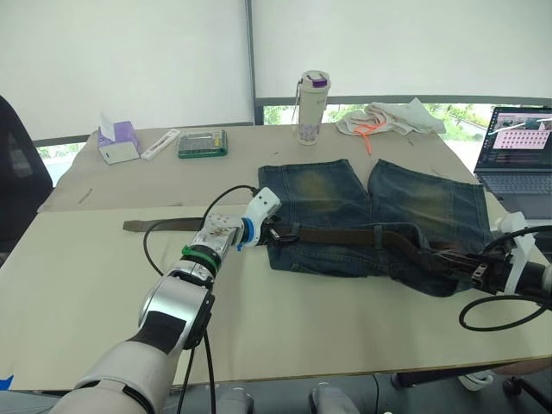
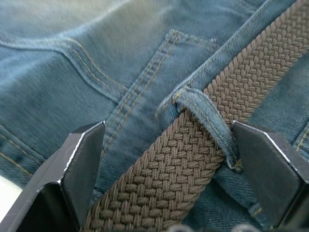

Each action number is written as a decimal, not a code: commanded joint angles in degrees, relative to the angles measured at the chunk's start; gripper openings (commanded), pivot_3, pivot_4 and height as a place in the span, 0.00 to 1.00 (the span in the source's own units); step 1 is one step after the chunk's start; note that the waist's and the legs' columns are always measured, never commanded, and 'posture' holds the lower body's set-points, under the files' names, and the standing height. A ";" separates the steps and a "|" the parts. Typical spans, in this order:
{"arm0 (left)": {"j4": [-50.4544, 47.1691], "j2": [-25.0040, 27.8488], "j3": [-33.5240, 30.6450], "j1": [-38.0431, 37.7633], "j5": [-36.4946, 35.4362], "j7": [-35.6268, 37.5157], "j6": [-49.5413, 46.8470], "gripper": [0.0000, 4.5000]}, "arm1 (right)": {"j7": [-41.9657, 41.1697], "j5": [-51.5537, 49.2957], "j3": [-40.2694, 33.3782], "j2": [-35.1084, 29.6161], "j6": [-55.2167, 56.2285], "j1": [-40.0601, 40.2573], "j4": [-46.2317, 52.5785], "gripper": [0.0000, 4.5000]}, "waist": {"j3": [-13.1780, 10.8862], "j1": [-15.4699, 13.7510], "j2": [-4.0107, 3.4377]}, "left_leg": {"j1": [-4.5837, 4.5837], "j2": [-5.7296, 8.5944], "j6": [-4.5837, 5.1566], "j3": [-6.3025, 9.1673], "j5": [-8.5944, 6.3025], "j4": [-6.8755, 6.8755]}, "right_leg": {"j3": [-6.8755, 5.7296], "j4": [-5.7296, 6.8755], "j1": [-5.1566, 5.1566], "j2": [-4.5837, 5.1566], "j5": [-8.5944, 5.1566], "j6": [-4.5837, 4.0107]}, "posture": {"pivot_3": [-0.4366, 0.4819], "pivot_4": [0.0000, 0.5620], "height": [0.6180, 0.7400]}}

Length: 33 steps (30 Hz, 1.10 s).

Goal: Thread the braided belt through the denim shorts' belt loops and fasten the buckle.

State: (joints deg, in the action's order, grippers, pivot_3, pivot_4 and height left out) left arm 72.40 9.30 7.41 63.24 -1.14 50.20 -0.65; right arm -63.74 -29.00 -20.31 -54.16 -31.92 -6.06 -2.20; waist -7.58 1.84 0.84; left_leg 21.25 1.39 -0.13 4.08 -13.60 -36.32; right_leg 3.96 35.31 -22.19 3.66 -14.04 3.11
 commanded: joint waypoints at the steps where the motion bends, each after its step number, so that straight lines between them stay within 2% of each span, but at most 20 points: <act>1: 1.12 -0.63 -0.71 1.86 1.64 -0.19 2.63 0.98 | -0.16 -1.95 -2.19 -0.98 -1.47 1.20 3.81 0.00 | 0.00 -0.18 0.00 | 0.00 0.01 0.00 0.00 0.00 -0.01 | 0.00 0.00 0.00 0.00 0.00 0.00 | 0.48 0.27 1.00; 4: 1.78 -1.50 -0.28 1.74 3.27 -0.08 3.66 0.98 | 0.44 -1.74 -2.62 -0.99 -1.61 2.09 4.57 0.00 | 0.00 -0.59 0.00 | 0.00 0.01 0.00 -0.01 0.00 -0.01 | 0.00 0.01 0.00 0.00 0.00 0.00 | 0.48 0.27 1.00; 5: 1.92 -1.99 -0.64 1.78 3.26 -0.07 3.61 0.93 | 0.64 -1.71 -2.75 -0.96 -1.65 2.31 4.80 0.00 | 0.00 -0.72 0.01 | -0.01 0.01 0.00 -0.01 0.00 -0.02 | 0.00 0.01 0.00 0.00 0.00 0.00 | 0.48 0.27 1.00; 12: 1.95 -2.37 -3.21 1.89 2.89 -0.73 5.35 0.43 | 1.68 -1.82 -3.48 -0.24 -1.31 3.95 5.66 0.00 | -0.03 -0.94 0.05 | 0.00 0.01 0.00 -0.02 0.00 -0.06 | 0.01 0.03 0.00 0.00 0.00 0.00 | 0.48 0.27 1.00; 17: 1.37 -1.81 -9.47 2.63 -1.06 -2.35 8.80 0.04 | 3.12 -1.04 -3.34 0.75 0.63 3.63 4.84 0.00 | -0.06 -0.91 0.09 | -0.01 -0.01 0.00 -0.01 0.00 -0.07 | 0.01 0.05 -0.01 0.00 0.00 0.00 | 0.48 0.27 1.00; 18: 1.35 -1.26 -10.51 2.90 -1.39 -3.55 9.78 0.00 | 3.76 -0.55 -2.86 1.21 1.39 2.78 4.27 0.00 | -0.06 -0.89 0.10 | -0.01 -0.01 0.00 -0.01 0.00 -0.07 | 0.01 0.06 -0.01 0.00 0.00 0.00 | 0.48 0.27 1.00; 22: 1.39 0.96 -12.73 3.98 -1.11 -7.43 13.74 0.00 | 7.10 4.20 1.03 4.22 8.41 -3.18 -0.68 0.00 | -0.06 -0.53 0.10 | -0.05 -0.02 0.00 -0.03 0.00 -0.07 | 0.03 0.13 -0.03 0.00 0.00 0.00 | 0.48 0.27 1.00; 25: 0.88 2.17 -14.00 4.86 -1.57 -6.93 17.42 0.00 | 9.70 8.74 3.91 7.69 17.62 -9.44 -6.56 0.00 | -0.07 -0.38 0.11 | -0.09 -0.04 0.00 -0.03 0.00 -0.08 | 0.03 0.18 -0.04 -0.03 0.00 0.00 | 0.48 0.27 1.00; 27: -0.38 2.86 -14.20 4.54 -1.95 -3.20 21.52 0.00 | 9.99 10.35 4.11 9.66 25.27 -11.24 -8.55 0.00 | -0.06 -0.69 0.10 | -0.08 -0.03 0.00 -0.03 0.00 -0.08 | 0.03 0.27 -0.07 -0.03 0.00 -0.01 | 0.48 0.27 1.00; 29: -2.91 4.14 -13.36 2.30 -2.48 4.62 26.89 0.00 | 6.90 11.30 3.75 9.75 33.81 -8.83 -8.26 0.00 | -0.06 -1.12 0.07 | -0.05 -0.03 0.00 -0.03 0.00 -0.07 | 0.02 0.50 -0.10 -0.03 0.01 -0.02 | 0.48 0.27 1.00; 33: -6.72 6.88 -11.20 -3.06 -2.03 13.17 32.71 0.00 | 3.70 16.86 3.24 7.32 56.38 -2.53 -12.88 0.00 | -0.04 -1.56 0.04 | -0.03 0.03 0.00 -0.02 0.00 -0.09 | 0.01 0.47 -0.04 0.02 0.01 -0.02 | 0.48 0.27 1.00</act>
State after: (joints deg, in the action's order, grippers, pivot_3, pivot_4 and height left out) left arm 68.11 15.50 -4.26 61.11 -2.35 59.97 29.03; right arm -58.72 -13.64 -14.97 -45.26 15.02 -9.84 -13.77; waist -7.62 0.27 0.88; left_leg 21.21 1.44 -0.13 4.05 -13.60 -36.44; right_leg 3.96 35.78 -22.20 3.71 -14.03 3.09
